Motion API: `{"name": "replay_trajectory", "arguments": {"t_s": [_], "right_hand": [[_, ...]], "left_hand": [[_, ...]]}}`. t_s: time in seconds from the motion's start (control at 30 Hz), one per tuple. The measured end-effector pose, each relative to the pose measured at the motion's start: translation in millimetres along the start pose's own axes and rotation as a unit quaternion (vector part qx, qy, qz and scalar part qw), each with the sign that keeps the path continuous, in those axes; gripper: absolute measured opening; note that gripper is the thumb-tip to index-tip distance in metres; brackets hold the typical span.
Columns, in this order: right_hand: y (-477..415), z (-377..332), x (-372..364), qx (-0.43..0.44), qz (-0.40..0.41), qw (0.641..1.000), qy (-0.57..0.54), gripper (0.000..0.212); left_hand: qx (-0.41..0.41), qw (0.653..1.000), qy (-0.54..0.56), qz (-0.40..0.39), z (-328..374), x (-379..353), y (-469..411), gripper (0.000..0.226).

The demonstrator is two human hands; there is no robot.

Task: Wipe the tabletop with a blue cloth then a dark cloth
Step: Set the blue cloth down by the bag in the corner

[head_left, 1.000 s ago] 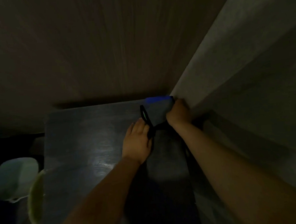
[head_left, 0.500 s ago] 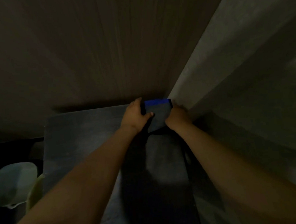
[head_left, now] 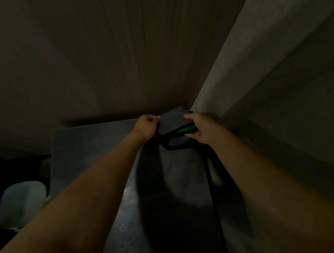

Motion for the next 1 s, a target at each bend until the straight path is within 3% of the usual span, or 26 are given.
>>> {"name": "replay_trajectory", "arguments": {"t_s": [0.1,0.17,0.23,0.33,0.4,0.43,0.5,0.63,0.7,0.83,0.9,1.0], "right_hand": [[-9.6,7.9,-1.4,0.059,0.075,0.982,0.165,0.033],[-21.1,17.0,2.5,0.152,0.190,0.907,0.343,0.034],[-25.2,24.8,5.1,0.208,0.268,0.836,0.431,0.041],[-25.2,31.6,4.0,0.236,0.315,0.769,0.504,0.036],[-24.3,31.8,3.4,0.249,0.308,0.746,0.536,0.035],[-23.0,28.8,3.4,0.250,0.293,0.752,0.535,0.031],[-17.8,19.4,3.2,0.248,0.243,0.797,0.494,0.020],[-6.3,-1.5,-10.6,0.257,0.108,0.905,0.323,0.028],[-3.9,-6.2,-28.1,0.257,0.037,0.928,0.268,0.029],[-16.2,0.3,-61.3,0.304,0.030,0.896,0.324,0.052],[-27.1,11.6,-69.4,0.317,0.064,0.866,0.380,0.060],[-36.9,25.6,-73.5,0.364,0.116,0.821,0.424,0.058]], "left_hand": [[0.035,0.999,-0.035,0.014,-8.2,3.9,4.0,0.025],[0.017,0.992,-0.125,0.002,-16.9,6.7,6.5,0.037],[0.007,0.991,-0.134,-0.010,-20.1,7.1,9.3,0.047],[0.019,0.993,-0.109,-0.038,-17.9,4.3,11.3,0.056],[0.016,0.994,-0.077,-0.077,-13.7,2.2,9.6,0.039],[0.011,0.993,-0.049,-0.103,-10.1,1.2,9.7,0.027],[0.004,0.991,0.001,-0.132,-3.8,1.5,12.3,0.015],[0.073,0.976,0.193,-0.064,-5.1,19.7,22.8,0.022],[0.101,0.963,0.250,-0.013,-10.1,33.8,28.7,0.024],[0.085,0.978,0.176,0.075,-24.0,46.1,41.4,0.053],[0.051,0.996,0.052,0.043,-30.8,45.2,45.0,0.061],[-0.010,0.992,-0.122,-0.009,-41.2,48.2,47.9,0.066]]}}
Point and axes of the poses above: each hand's wrist, its own y-axis away from the middle knuckle, its own x-axis out of the back of the hand, z = x × y, the point moved 1 cm from there along -y, towards the middle knuckle, and after that the axes turned 14 degrees about -x, right-handed, at the moved point
